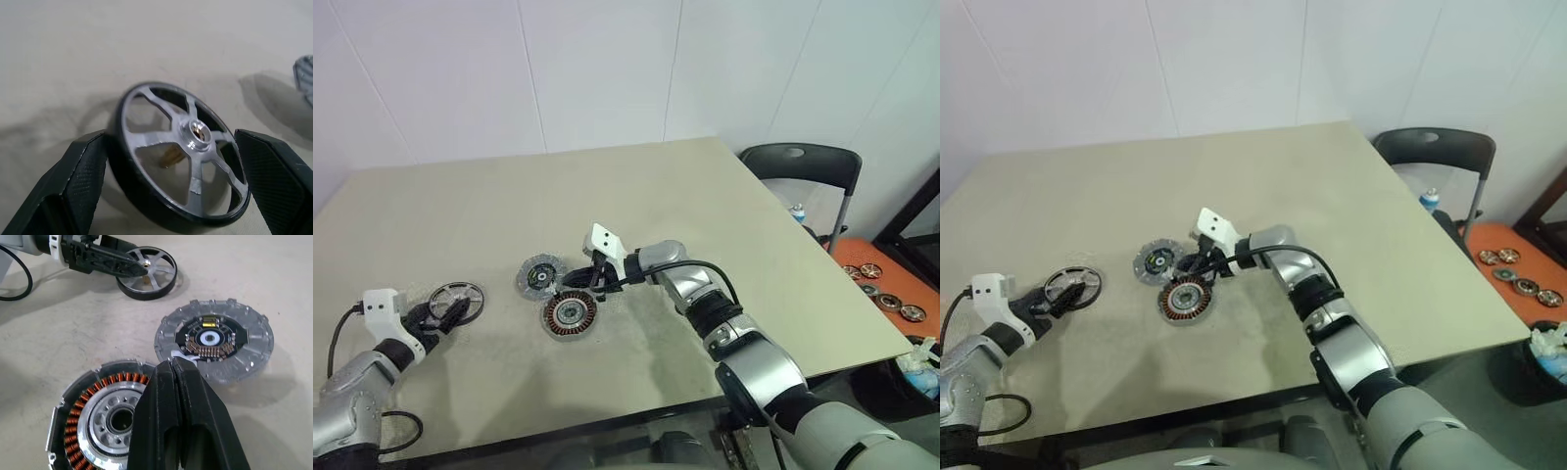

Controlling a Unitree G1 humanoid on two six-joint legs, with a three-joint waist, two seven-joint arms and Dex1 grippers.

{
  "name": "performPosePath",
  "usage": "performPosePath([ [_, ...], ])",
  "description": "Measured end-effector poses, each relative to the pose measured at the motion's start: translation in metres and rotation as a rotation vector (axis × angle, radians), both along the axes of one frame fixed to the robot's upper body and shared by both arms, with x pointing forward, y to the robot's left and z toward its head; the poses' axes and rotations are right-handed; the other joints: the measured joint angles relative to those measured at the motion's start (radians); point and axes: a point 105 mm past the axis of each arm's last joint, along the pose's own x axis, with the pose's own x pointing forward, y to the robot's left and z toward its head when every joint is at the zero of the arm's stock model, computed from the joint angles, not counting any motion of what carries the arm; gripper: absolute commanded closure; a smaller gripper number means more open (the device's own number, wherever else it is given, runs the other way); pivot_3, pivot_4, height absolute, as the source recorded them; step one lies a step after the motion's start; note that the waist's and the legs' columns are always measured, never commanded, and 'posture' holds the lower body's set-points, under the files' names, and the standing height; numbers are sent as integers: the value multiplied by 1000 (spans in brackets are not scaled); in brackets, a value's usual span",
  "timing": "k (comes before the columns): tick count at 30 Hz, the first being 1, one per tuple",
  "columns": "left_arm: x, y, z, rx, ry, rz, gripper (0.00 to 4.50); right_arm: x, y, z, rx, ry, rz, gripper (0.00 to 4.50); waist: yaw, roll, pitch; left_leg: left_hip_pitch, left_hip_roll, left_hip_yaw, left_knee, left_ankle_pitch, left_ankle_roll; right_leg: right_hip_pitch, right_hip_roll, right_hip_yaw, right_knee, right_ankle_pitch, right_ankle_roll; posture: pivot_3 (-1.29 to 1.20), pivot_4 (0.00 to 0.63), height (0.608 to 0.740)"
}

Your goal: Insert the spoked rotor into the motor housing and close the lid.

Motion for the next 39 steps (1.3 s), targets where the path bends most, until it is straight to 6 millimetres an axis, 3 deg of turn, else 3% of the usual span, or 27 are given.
performPosePath([
  [22,9,-13,-6,-52,12,-25,182,2,-2,-3,-6,1,-27,4458,3,-1,-1,0,0,0,1,0,0,0,0,0,0,0,0,0,0,740],
  [25,11,-13,-5,-62,7,-21,772,2,-2,-3,-6,1,-32,4500,3,-1,-1,0,0,0,1,0,0,0,0,0,0,0,0,0,0,740],
  [28,13,-15,-3,-79,-3,-27,1695,3,-2,-3,-7,-1,-37,4500,2,-1,-1,0,0,0,1,0,0,0,0,0,0,0,0,0,0,740],
  [35,15,-16,-3,-101,0,-24,1695,3,-3,-5,-9,1,-43,4500,0,-2,-1,0,0,0,1,0,0,0,0,0,1,0,0,0,0,740],
  [39,15,-18,-1,-121,-9,-32,2486,3,-3,-5,-9,2,-43,4500,1,-2,-1,0,0,0,1,0,0,0,0,0,1,0,0,0,0,740],
])
